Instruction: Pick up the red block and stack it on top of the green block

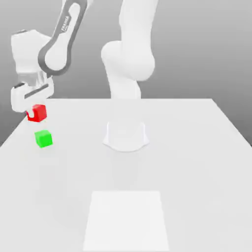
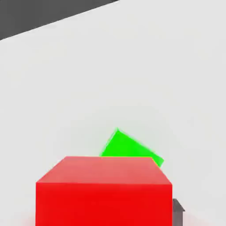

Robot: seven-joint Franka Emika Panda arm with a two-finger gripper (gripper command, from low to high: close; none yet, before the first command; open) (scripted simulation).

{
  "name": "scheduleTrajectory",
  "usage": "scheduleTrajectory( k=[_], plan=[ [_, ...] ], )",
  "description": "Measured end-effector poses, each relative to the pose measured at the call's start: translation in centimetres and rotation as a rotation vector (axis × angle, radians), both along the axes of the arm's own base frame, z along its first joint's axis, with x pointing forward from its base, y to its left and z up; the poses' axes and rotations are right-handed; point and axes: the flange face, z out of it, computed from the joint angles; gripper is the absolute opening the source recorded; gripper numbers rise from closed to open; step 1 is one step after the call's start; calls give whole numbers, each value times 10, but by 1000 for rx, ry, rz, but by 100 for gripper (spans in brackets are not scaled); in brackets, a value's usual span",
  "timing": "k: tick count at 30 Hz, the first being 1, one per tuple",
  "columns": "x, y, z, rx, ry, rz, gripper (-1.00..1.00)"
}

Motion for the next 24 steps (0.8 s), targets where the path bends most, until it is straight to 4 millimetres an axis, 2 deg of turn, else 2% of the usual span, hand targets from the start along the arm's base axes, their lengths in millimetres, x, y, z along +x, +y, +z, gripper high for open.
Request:
scheduleTrajectory(
  k=[24],
  plan=[
    [2, 2, -56, 16, -9, -3, -100]
  ],
)
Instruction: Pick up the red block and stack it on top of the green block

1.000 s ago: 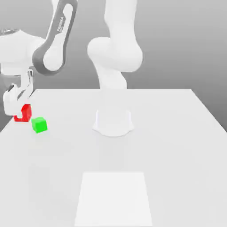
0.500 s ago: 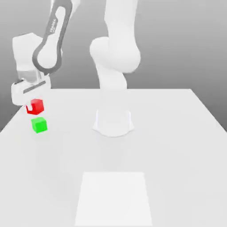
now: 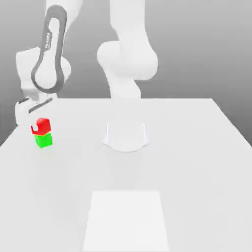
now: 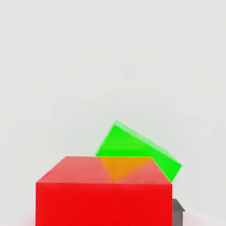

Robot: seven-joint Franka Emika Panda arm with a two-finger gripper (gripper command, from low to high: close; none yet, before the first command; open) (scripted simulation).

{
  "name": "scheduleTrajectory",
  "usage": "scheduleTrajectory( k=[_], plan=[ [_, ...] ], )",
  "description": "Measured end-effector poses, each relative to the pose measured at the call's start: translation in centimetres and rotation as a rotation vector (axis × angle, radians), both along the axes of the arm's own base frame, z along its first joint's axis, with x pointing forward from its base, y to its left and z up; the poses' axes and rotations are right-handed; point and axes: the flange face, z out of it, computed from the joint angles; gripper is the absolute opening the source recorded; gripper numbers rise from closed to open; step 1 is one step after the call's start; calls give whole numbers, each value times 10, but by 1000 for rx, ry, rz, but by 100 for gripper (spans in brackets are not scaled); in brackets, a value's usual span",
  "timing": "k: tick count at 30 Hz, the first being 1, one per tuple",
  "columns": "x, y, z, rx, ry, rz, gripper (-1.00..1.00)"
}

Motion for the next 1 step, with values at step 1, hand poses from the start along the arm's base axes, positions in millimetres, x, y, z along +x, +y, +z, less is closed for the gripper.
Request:
scheduleTrajectory(
  k=[1],
  plan=[
    [0, 0, -1, -2, 3, 1, -100]
  ],
)
